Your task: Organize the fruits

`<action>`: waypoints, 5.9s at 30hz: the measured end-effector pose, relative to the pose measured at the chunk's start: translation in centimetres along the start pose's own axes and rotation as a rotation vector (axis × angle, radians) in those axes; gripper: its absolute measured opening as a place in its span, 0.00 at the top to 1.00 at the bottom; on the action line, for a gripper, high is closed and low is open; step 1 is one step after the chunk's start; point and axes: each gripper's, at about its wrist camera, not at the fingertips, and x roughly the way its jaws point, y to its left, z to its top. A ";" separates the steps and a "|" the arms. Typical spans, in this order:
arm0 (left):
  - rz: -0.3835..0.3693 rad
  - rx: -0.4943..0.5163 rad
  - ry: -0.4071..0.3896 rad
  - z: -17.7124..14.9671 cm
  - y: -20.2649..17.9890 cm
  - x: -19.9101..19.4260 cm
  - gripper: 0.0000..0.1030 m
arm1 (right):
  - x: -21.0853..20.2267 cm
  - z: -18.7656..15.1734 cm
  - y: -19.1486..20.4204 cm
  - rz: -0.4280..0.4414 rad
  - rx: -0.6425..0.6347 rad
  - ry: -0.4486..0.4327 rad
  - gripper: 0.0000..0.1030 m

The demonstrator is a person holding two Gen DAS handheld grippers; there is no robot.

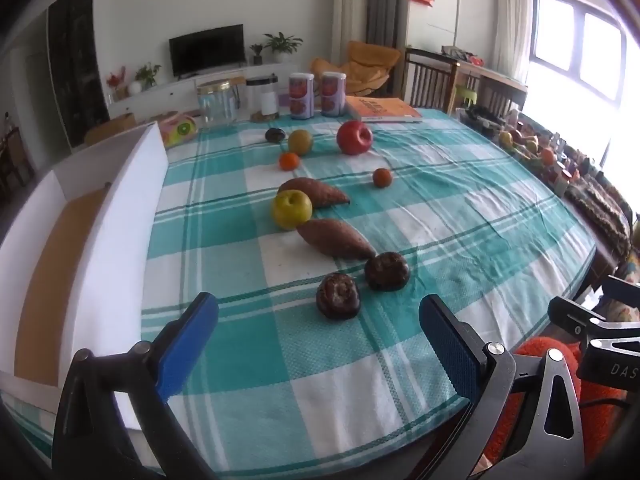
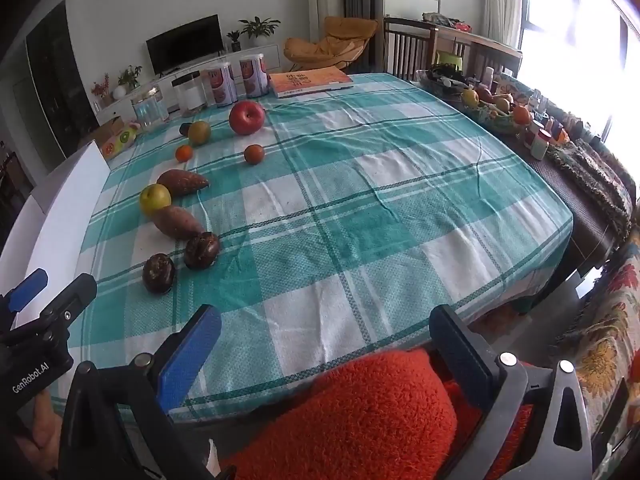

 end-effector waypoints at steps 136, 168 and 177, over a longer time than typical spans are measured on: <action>0.002 0.072 0.164 4.1 6.9 19.3 0.00 | 4.1 -3.7 -2.6 0.014 0.192 -0.201 0.00; 0.002 0.072 0.163 4.0 6.9 19.2 0.00 | 4.2 -3.7 -2.6 0.028 0.205 -0.199 0.00; 0.003 0.072 0.163 4.0 6.9 19.2 0.00 | 4.2 -3.7 -2.7 0.028 0.206 -0.194 0.00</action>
